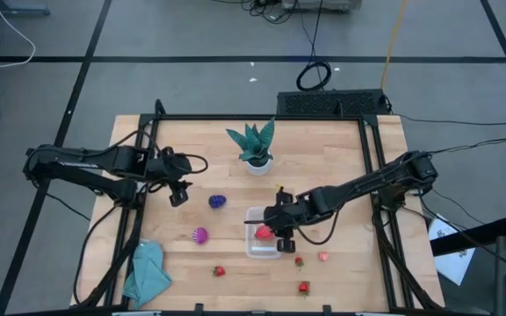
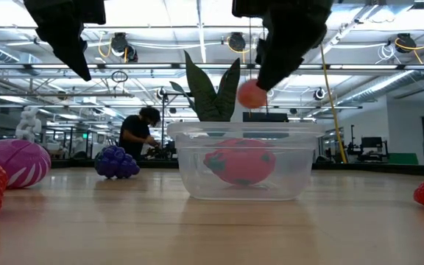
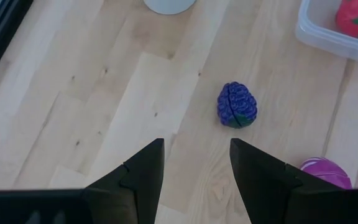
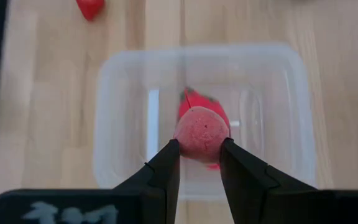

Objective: Pick and placing Produce into tupperware
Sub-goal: Put the top pink peach into the transparent bin

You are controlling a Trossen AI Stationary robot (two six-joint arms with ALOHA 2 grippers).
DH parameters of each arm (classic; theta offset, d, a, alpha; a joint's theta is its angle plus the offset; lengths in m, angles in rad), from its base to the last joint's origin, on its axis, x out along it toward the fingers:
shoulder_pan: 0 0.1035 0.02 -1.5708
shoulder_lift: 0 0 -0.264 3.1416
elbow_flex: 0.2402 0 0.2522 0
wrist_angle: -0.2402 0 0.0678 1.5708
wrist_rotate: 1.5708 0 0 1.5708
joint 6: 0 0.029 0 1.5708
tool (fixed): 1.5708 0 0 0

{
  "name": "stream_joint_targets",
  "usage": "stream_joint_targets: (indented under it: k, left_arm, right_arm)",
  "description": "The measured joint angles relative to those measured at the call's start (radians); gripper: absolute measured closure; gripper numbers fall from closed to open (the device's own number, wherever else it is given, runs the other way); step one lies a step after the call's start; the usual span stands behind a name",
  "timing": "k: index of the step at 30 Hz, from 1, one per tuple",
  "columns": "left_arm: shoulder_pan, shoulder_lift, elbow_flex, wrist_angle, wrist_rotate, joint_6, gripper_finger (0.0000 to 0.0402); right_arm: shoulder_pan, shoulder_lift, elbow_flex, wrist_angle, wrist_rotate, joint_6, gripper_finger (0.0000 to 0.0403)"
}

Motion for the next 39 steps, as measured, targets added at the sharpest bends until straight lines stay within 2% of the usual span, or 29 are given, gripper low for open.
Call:
stream_joint_targets:
  k: [15,28,39]
  left_arm:
    - [0.000,0.000,0.000,0.003,-0.019,0.000,0.0215]
    - [0.000,0.000,0.000,0.005,-0.019,-0.001,0.0215]
    - [0.000,0.000,0.000,0.005,-0.019,-0.001,0.0215]
  right_arm:
    - [-0.001,0.031,0.000,-0.018,-0.014,0.012,0.0310]
    - [-0.002,0.077,0.000,0.069,-0.045,-0.041,0.0310]
    - [0.007,0.077,0.000,0.080,-0.206,-0.005,0.0310]
